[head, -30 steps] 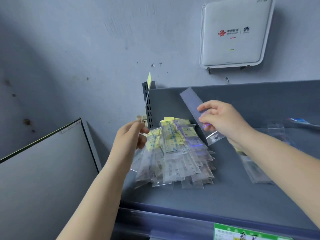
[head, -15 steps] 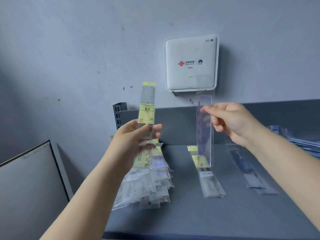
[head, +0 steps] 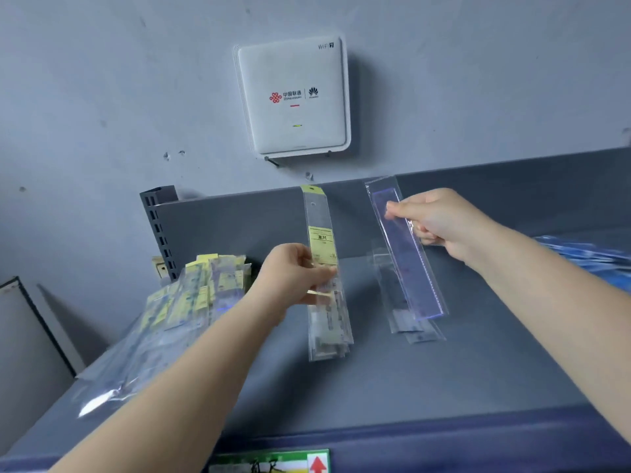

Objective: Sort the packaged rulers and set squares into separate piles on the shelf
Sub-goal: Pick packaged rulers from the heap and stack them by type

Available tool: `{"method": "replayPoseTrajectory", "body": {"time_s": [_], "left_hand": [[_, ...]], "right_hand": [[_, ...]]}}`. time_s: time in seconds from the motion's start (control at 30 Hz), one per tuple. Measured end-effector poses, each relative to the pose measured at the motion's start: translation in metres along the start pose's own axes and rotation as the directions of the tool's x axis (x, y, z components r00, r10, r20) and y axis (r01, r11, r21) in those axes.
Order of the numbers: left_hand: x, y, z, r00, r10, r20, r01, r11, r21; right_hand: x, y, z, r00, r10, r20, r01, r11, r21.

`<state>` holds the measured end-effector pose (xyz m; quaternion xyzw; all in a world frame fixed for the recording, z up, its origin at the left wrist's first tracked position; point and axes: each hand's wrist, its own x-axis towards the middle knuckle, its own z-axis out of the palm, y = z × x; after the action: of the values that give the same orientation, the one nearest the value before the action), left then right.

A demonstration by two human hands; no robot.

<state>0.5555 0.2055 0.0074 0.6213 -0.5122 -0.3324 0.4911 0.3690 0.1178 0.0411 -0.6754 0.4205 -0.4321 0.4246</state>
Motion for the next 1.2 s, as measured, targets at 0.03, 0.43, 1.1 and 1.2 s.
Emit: {"method": "replayPoseTrajectory", "body": {"time_s": [0.03, 0.43, 1.1, 1.2], "left_hand": [[0.001, -0.004, 0.002, 0.999, 0.020, -0.028, -0.017, 0.995, 0.097], [0.000, -0.017, 0.005, 0.991, 0.132, -0.037, -0.024, 0.439, 0.898], [-0.034, -0.056, -0.150, 0.924, -0.112, -0.366, 0.353, 0.615, 0.705], [-0.031, -0.061, -0.149, 0.921, -0.127, -0.368, 0.351, 0.681, 0.643]], "right_hand": [[0.002, 0.004, -0.002, 1.000, 0.005, 0.004, -0.005, 1.000, -0.021], [0.018, 0.038, 0.018, 0.990, 0.089, -0.111, -0.138, 0.798, -0.587], [-0.023, -0.036, 0.200, 0.903, 0.044, 0.426, 0.272, 0.710, -0.649], [-0.023, -0.033, 0.211, 0.911, 0.070, 0.405, 0.253, 0.682, -0.686]]}}
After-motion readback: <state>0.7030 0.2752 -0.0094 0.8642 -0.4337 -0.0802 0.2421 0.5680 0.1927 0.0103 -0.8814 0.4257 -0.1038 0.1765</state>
